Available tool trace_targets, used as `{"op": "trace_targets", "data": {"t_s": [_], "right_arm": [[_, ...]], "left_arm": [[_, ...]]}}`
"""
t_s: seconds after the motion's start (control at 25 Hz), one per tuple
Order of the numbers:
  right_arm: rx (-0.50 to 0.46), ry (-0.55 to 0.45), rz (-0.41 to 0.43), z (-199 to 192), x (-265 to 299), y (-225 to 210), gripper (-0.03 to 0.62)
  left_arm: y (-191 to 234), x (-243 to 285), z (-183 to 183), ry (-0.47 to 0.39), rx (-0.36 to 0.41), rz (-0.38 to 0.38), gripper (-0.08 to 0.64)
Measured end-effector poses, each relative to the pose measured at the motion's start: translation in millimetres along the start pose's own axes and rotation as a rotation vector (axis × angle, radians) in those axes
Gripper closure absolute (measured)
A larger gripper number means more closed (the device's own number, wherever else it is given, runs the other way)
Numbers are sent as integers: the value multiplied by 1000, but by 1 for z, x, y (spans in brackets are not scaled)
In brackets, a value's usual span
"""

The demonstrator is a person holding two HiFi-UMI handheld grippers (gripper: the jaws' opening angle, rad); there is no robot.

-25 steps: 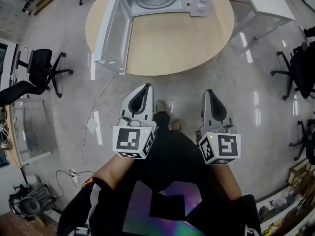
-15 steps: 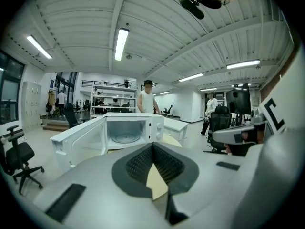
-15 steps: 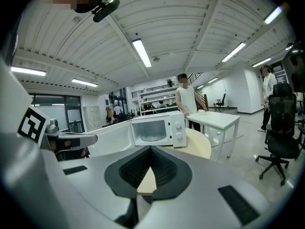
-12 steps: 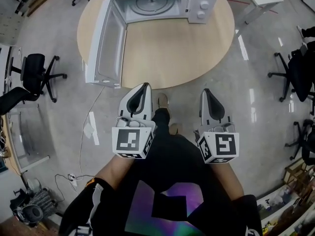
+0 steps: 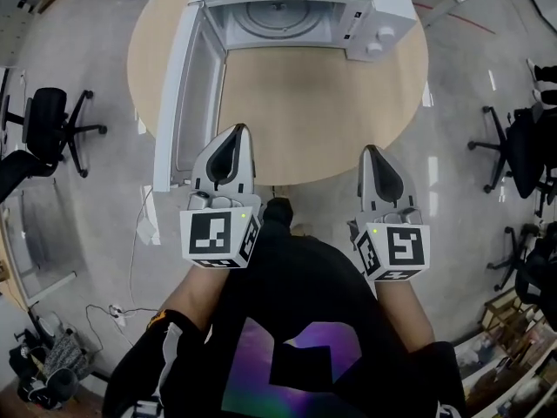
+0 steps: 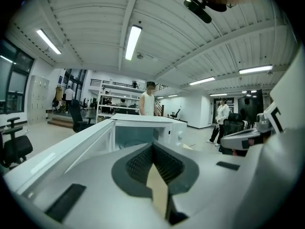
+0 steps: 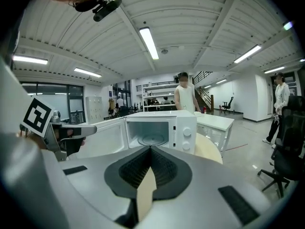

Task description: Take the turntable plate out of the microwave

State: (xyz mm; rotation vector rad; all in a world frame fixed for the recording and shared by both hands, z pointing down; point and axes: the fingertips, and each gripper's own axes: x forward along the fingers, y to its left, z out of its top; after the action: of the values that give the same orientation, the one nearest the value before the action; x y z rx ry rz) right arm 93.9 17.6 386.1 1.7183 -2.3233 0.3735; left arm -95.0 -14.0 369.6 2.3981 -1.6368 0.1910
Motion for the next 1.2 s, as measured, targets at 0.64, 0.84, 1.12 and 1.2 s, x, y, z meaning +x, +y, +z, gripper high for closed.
{"op": "trace_targets", "data": {"t_s": [0.64, 0.84, 1.12, 1.2], "right_arm": [[-1, 59, 44, 52, 128, 20, 577], [42, 71, 96, 54, 163, 16, 577], [156, 114, 188, 43, 227, 4, 575], [190, 136, 203, 40, 247, 1, 575]], "left_arm": [[67, 89, 1, 60, -156, -34, 512], [64, 119, -7, 108, -180, -42, 512], [69, 174, -9, 148, -205, 13, 511], [75, 191, -11, 165, -212, 37, 509]]}}
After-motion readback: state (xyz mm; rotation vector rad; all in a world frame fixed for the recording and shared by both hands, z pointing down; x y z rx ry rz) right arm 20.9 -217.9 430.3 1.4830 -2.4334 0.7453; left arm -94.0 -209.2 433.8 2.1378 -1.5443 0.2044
